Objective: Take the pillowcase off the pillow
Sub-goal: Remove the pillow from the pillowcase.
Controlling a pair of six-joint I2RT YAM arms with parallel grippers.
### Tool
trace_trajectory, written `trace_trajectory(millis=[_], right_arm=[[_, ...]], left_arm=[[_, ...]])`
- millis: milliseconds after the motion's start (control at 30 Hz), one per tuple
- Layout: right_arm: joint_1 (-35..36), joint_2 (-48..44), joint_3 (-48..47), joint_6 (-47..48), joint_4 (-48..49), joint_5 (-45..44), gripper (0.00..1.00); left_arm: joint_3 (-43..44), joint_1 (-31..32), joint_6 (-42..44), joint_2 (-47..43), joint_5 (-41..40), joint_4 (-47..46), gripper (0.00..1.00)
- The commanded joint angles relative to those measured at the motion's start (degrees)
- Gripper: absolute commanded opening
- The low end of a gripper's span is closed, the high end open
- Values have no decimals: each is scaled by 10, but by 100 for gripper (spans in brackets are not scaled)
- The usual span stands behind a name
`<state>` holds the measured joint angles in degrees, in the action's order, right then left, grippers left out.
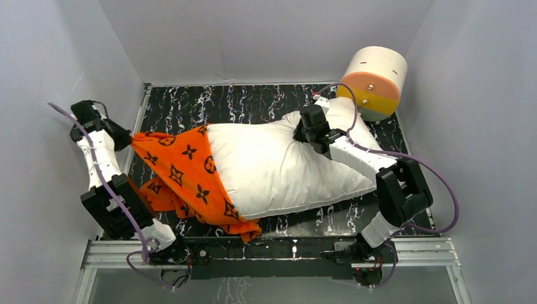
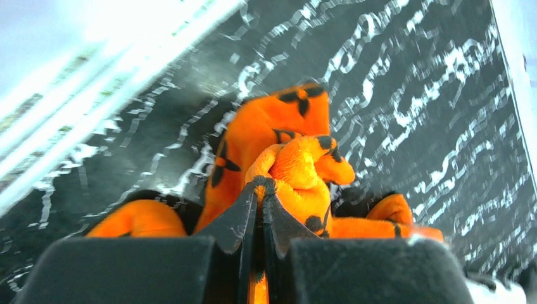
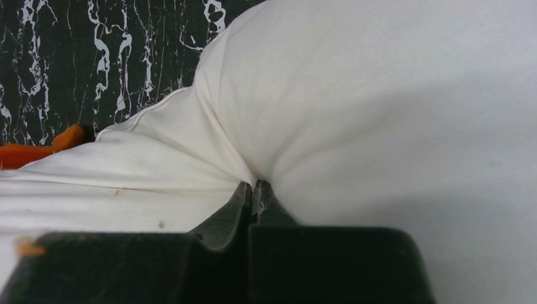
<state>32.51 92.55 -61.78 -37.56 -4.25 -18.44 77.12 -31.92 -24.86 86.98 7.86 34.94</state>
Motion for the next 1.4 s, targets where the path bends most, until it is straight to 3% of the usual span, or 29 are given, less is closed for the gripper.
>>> trace_trajectory(millis=[0,100,133,200,300,400,533,633,733,900,1067,1133,1300,1367], right_arm=[[-46,29,63,32,-224,-77,1],[-45,20,52,36,-223,-55,1],[-45,14,47,42,-222,-38,2],[-46,-3,34,57,-217,2,5],[-45,-36,1,84,-215,69,7],[-44,-77,-33,113,-204,145,13],[-44,-135,-84,170,-190,245,31],[-38,-175,-92,210,-157,355,35],[25,-211,-68,261,-114,398,54],[218,-257,9,399,-59,342,67],[324,-297,131,500,70,296,68],[374,-285,138,571,53,279,68],[443,-213,149,650,44,37,72],[443,-171,147,639,55,-95,67]], left_arm=[[48,-52,17,-19,-91,-12,0],[21,-52,17,-28,10,-38,0],[12,-52,20,-29,53,-46,5],[-4,-49,14,-29,137,-51,37],[-24,-16,17,-51,154,-53,76],[-43,40,22,-93,115,-53,91],[-72,85,15,-151,143,-46,93],[-114,131,4,-204,171,-45,94],[-165,185,-11,-260,204,-42,93],[-238,202,-16,-378,176,-2,94],[-243,203,5,-424,190,71,94],[-232,203,7,-429,193,101,94],[-256,207,15,-445,189,133,93],[-273,208,16,-452,198,132,93]])
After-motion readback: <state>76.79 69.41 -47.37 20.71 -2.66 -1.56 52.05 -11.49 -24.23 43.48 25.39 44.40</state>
